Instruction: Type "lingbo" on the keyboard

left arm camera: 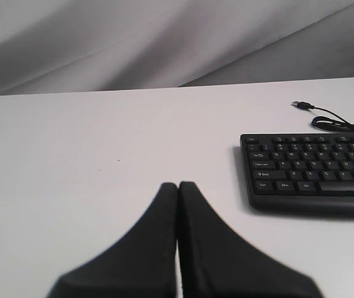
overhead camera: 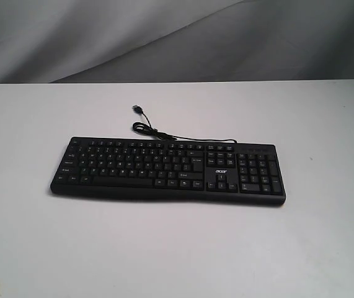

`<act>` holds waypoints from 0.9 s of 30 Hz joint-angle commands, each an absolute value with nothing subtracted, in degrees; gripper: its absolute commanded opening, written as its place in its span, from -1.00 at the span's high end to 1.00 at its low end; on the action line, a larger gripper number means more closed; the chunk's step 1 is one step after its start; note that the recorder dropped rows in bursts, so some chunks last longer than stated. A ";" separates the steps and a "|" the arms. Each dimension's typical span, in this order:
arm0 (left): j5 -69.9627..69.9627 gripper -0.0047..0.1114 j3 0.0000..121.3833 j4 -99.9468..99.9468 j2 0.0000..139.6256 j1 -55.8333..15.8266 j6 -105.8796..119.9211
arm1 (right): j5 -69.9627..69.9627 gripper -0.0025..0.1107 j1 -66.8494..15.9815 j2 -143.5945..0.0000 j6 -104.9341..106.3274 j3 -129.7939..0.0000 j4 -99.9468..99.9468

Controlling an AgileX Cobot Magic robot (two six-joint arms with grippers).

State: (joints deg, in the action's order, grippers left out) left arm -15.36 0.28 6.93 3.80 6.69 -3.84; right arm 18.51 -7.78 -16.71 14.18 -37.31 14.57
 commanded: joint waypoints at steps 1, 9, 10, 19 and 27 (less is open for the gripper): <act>-15.02 0.91 0.00 6.71 4.19 6.76 -3.96 | 18.73 0.96 -1.66 -10.07 7.72 -29.47 13.45; -15.02 0.91 0.00 6.71 4.19 6.76 -3.96 | 18.73 0.96 -0.54 -3.37 3.55 -19.46 12.81; -15.02 0.91 0.00 6.71 4.19 6.76 -3.96 | 18.73 0.96 -0.54 -2.93 3.55 -18.39 12.69; -15.02 0.91 0.00 6.71 4.19 6.76 -3.96 | 16.71 0.96 -0.54 0.00 -1.39 -9.28 9.36; -15.02 0.91 0.00 6.71 4.19 6.76 -3.96 | 16.92 0.96 -0.44 0.00 -1.39 -2.93 -2.42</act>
State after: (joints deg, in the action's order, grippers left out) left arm -15.36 0.28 6.93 3.80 6.69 -3.84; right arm 17.29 -0.98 -0.20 -1.42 -4.58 1.34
